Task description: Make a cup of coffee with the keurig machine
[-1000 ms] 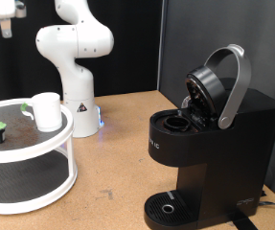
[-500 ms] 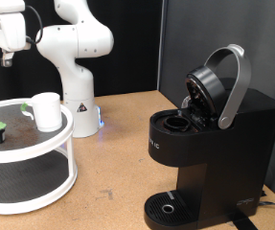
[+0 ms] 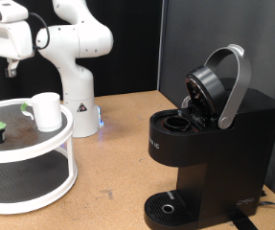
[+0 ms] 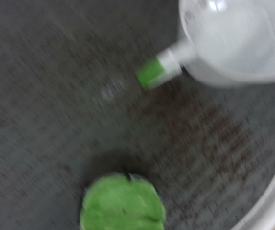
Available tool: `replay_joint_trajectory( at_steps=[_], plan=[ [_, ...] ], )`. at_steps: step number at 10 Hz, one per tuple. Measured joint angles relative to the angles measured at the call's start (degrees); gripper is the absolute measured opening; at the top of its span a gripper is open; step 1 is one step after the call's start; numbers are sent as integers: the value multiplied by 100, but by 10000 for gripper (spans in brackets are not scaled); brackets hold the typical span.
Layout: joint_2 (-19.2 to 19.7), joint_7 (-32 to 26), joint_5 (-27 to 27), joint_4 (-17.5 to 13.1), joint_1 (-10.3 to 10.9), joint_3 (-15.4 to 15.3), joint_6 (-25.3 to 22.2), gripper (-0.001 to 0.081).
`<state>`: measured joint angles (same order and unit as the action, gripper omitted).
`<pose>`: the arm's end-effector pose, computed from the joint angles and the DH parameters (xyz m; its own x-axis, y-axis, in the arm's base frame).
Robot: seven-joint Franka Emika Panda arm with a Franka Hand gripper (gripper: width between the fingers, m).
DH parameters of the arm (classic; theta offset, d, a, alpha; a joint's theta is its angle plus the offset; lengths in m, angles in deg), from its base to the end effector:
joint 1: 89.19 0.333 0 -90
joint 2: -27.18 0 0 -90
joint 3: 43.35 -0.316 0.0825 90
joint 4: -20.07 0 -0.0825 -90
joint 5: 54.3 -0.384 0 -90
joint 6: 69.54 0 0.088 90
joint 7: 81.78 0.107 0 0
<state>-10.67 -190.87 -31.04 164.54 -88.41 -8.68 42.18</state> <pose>0.2978 -0.2414 0.4567 0.0052 0.9996 -0.0287 0.9999 -0.0048 0.0135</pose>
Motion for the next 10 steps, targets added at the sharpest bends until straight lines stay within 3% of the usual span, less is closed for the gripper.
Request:
replay_joint_trajectory(
  at_steps=[3,6,10],
  plan=[
    [611,589,124,241,-37,71,914,802],
    [539,13,11,279,-17,267,1073,802],
    [865,-41,68,496,-23,522,1544,802]
  ],
)
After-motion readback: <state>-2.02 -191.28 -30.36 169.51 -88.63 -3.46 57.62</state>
